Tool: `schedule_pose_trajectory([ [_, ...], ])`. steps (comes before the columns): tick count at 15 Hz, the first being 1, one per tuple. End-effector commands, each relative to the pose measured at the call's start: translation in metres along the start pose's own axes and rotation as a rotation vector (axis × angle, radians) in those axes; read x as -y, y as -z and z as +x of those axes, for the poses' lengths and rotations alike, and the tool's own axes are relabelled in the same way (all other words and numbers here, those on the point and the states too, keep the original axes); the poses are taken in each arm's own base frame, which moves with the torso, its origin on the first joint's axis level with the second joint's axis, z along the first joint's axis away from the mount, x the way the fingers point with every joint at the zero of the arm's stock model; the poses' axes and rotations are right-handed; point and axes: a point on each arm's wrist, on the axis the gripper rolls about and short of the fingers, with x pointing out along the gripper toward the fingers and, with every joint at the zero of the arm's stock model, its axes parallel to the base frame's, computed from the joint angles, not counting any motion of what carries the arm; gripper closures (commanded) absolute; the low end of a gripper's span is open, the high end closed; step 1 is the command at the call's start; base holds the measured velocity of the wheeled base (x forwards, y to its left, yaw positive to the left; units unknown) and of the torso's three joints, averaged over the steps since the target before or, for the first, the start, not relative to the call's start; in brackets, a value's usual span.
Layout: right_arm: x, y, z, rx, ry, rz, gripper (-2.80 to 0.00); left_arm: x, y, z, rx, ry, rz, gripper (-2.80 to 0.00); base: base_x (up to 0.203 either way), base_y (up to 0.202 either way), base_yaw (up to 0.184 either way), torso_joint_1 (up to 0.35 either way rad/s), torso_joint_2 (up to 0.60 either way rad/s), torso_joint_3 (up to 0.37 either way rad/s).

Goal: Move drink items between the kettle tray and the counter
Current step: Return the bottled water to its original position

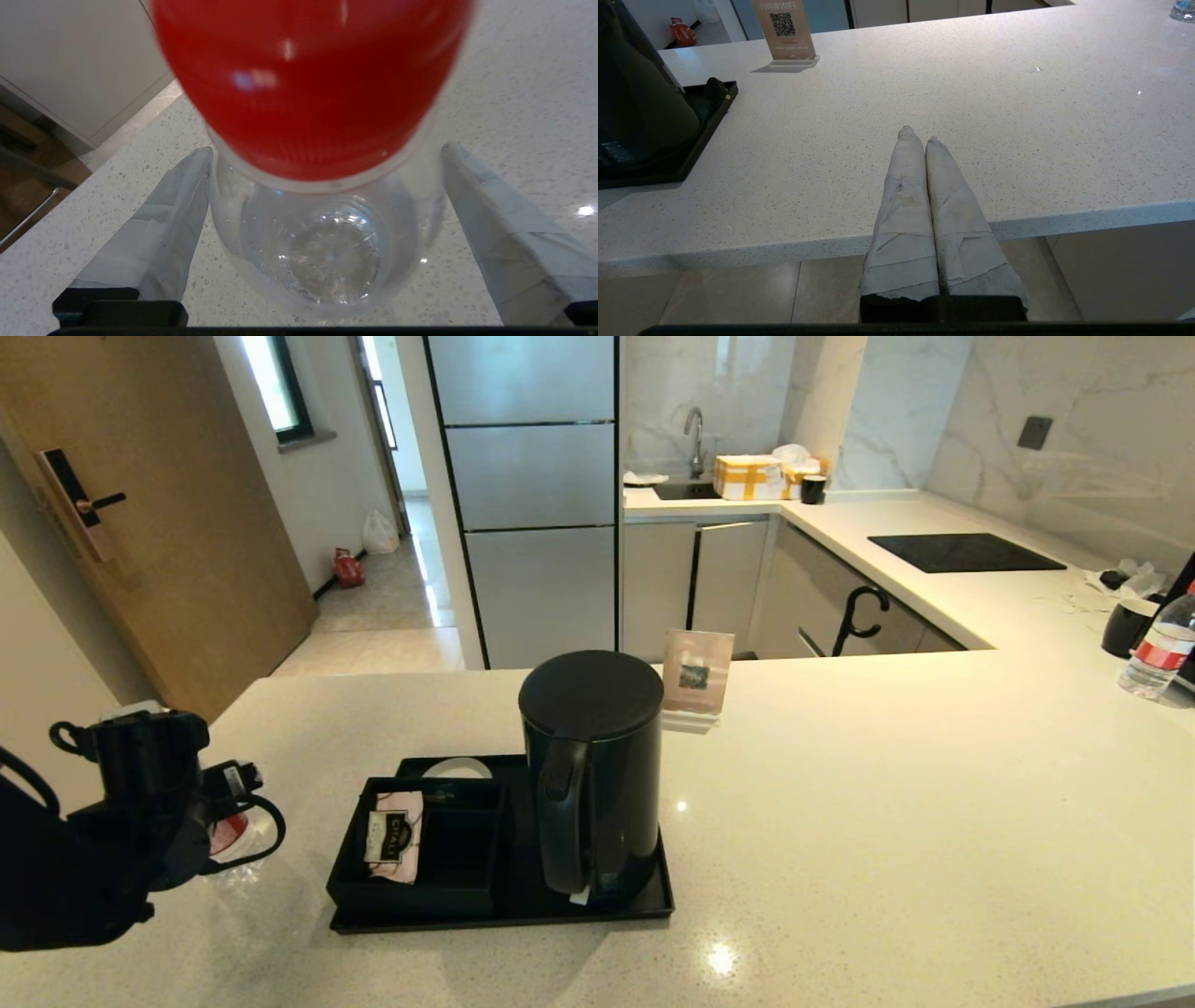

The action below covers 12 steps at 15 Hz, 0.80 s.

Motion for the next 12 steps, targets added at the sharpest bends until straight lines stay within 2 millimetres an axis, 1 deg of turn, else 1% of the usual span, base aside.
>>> schedule_pose_trajectory([
  [1,0.000,0.000,0.000,0.000,0.000,0.000,0.00,0.003,0.004,0.010,0.020,-0.007,0.019,0.00,0.000,0.000,0.000,0.000,0.00,0.000],
  [2,0.000,0.000,0.000,0.000,0.000,0.000,0.00,0.004,0.005,0.017,0.053,-0.010,0.032,0.00,0.000,0.000,0.000,0.000,0.00,0.000],
  [4,0.000,0.000,0.000,0.000,0.001,0.000,0.00,0.004,0.002,0.018,0.063,-0.007,0.035,0.00,0.000,0.000,0.000,0.000,0.00,0.000],
  [5,0.000,0.000,0.000,0.000,0.000,0.000,0.00,0.004,-0.005,0.014,0.084,0.004,0.031,0.00,0.000,0.000,0.000,0.000,0.00,0.000],
  [8,0.000,0.000,0.000,0.000,0.000,0.000,0.00,0.005,-0.011,0.012,0.098,0.015,0.036,0.00,0.000,0.000,0.000,0.000,0.00,0.000],
  [10,0.000,0.000,0.000,0.000,0.000,0.000,0.00,0.006,-0.033,-0.001,0.142,0.043,0.031,0.00,0.000,0.000,0.000,0.000,0.00,0.000],
  [12,0.000,0.000,0.000,0.000,0.000,0.000,0.00,0.007,-0.034,-0.002,0.141,0.048,0.036,0.00,0.000,0.000,0.000,0.000,0.00,0.000],
])
